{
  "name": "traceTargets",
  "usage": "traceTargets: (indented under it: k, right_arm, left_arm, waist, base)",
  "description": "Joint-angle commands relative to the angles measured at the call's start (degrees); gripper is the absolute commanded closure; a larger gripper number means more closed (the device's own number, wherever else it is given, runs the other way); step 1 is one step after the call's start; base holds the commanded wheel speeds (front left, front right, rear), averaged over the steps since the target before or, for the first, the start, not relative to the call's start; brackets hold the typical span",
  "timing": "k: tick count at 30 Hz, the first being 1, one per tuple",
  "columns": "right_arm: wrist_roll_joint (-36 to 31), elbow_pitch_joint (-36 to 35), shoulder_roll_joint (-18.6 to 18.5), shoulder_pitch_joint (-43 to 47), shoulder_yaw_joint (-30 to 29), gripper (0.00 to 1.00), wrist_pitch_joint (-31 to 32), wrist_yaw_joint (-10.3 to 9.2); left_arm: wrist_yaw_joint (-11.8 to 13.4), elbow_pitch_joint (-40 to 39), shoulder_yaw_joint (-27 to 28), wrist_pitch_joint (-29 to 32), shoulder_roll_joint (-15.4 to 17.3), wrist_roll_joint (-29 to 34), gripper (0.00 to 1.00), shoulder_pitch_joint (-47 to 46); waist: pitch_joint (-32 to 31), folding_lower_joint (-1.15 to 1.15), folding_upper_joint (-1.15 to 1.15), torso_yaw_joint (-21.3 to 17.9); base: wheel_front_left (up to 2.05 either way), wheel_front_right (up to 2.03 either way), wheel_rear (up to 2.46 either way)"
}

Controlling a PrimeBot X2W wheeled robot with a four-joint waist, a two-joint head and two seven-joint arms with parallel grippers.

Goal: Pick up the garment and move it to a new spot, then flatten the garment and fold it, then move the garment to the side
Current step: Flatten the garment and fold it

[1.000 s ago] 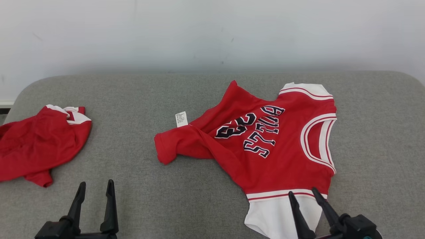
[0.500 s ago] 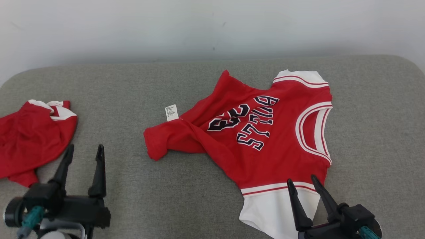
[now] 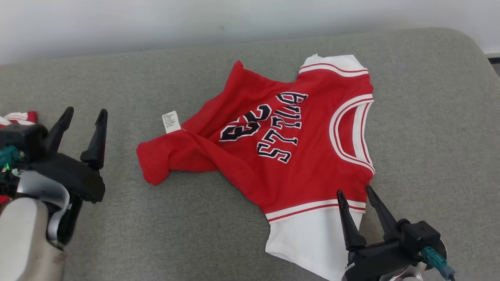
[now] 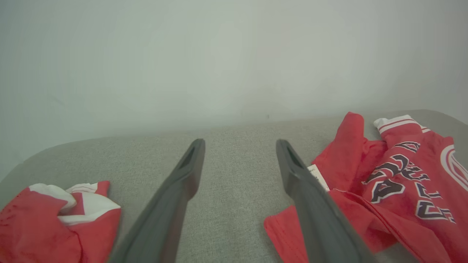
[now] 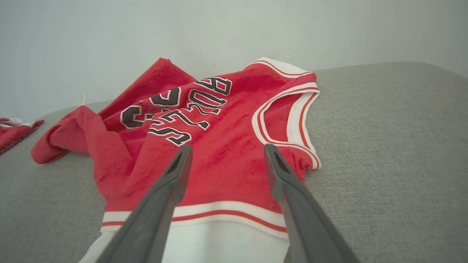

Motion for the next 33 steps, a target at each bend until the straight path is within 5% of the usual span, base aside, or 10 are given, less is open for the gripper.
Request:
traceTargets:
  k: [1, 14, 25, 26, 28, 29, 33]
  right_arm:
    - [-0.4, 0.0, 0.3, -0.8, -0.3, 0.00, -0.3, -0.13]
    - [-0.5, 0.4, 0.6, -3.0, -0.1, 0.00, -0.3, -0.13]
    - [0.1, 0.9, 0.8, -3.9, 0.5, 0.00, -0.3, -0.13]
    - [0.2, 0.9, 0.8, -3.9, 0.5, 0.00, -0.3, -0.13]
    - [0.3, 0.7, 0.8, -3.8, 0.3, 0.00, -0.3, -0.14]
    - [0.3, 0.7, 0.8, -3.7, 0.2, 0.00, -0.3, -0.13]
    - [0.3, 0.6, 0.8, -3.9, -0.2, 0.00, -0.3, -0.13]
  left_arm:
    - [0.1, 0.9, -1.2, 2.6, 1.2, -2.1, 0.00, -1.2]
    - [0.1, 5.0, -10.1, 17.6, 6.0, -14.0, 0.00, -3.8]
    - [0.1, 10.1, -13.2, 20.0, 6.1, -17.5, 0.00, -5.3]
    - [0.1, 10.6, -13.5, 20.1, 6.0, -17.9, 0.07, -5.4]
    - [0.1, 11.2, -14.0, 19.9, 6.1, -18.7, 0.76, -5.6]
    - [0.1, 11.5, -13.9, 19.6, 5.8, -19.3, 1.00, -5.6]
    - [0.1, 11.5, -15.0, 18.7, 6.1, -21.2, 1.00, -6.2]
  waist:
    - [1.4, -0.01, -0.01, -1.5]
    - [3.4, -0.01, -0.01, -3.6]
    - [4.5, -0.01, -0.01, -5.3]
    - [4.6, -0.01, -0.01, -5.4]
    - [4.7, -0.01, -0.01, -5.5]
    - [4.7, -0.01, -0.01, -5.5]
    - [4.7, -0.01, -0.01, -5.3]
  base:
    - [0.00, 0.00, 0.00]
    - [0.00, 0.00, 0.00]
    - [0.00, 0.00, 0.00]
    - [0.00, 0.00, 0.00]
    - [0.00, 0.00, 0.00]
    - [0.00, 0.00, 0.00]
    - [0.00, 0.00, 0.00]
